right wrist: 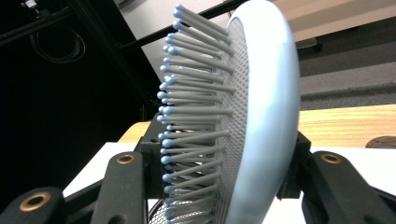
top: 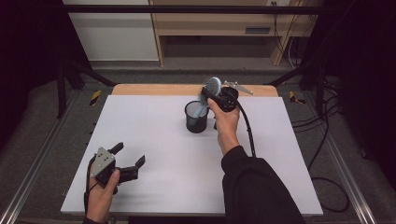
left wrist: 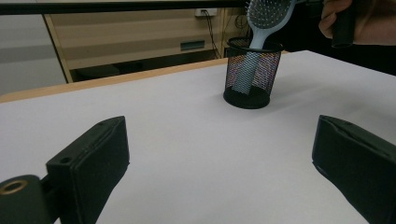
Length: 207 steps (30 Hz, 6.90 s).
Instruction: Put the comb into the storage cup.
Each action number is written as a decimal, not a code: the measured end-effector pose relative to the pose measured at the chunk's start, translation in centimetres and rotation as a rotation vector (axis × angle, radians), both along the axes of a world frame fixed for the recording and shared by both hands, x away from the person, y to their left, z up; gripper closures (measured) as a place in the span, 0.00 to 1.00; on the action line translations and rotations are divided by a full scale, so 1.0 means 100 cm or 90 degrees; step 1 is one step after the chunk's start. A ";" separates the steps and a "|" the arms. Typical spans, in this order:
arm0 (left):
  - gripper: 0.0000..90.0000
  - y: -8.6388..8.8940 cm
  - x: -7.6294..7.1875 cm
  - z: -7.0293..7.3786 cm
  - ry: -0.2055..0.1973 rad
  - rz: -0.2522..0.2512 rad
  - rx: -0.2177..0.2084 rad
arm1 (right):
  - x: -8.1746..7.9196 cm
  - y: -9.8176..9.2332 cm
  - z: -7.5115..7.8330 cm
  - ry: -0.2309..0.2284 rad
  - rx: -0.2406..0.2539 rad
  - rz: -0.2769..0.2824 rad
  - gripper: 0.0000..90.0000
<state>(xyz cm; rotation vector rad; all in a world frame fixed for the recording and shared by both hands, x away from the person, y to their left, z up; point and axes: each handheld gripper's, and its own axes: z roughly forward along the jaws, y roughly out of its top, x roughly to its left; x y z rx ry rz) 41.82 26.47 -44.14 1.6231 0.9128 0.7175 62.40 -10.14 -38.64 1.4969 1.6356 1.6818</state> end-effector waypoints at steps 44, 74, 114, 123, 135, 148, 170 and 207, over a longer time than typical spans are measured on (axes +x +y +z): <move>0.04 0.000 0.000 0.000 0.000 -0.005 -0.001 | 0.001 0.000 -0.004 0.003 0.004 0.003 0.55; 0.04 -0.001 0.000 -0.001 0.002 -0.007 0.002 | 0.001 -0.008 -0.007 0.020 0.004 -0.006 0.51; 0.04 0.000 0.000 0.000 0.001 -0.008 0.001 | 0.001 -0.011 -0.006 0.028 -0.023 -0.003 0.43; 0.04 0.001 0.000 0.000 0.000 -0.007 0.001 | 0.002 -0.012 -0.008 0.039 -0.023 0.002 0.32; 0.04 0.001 0.000 0.000 -0.001 -0.006 0.001 | 0.001 -0.011 -0.007 0.047 -0.025 0.006 0.15; 0.04 0.002 0.000 0.001 -0.002 -0.006 0.001 | -0.001 -0.011 -0.006 0.049 -0.042 0.013 0.05; 0.04 0.002 0.000 0.001 -0.002 -0.005 0.001 | -0.004 -0.012 -0.002 0.044 -0.085 0.013 0.04; 0.04 0.002 0.000 0.000 -0.003 -0.001 0.002 | -0.031 -0.033 0.014 -0.004 -0.158 0.017 0.07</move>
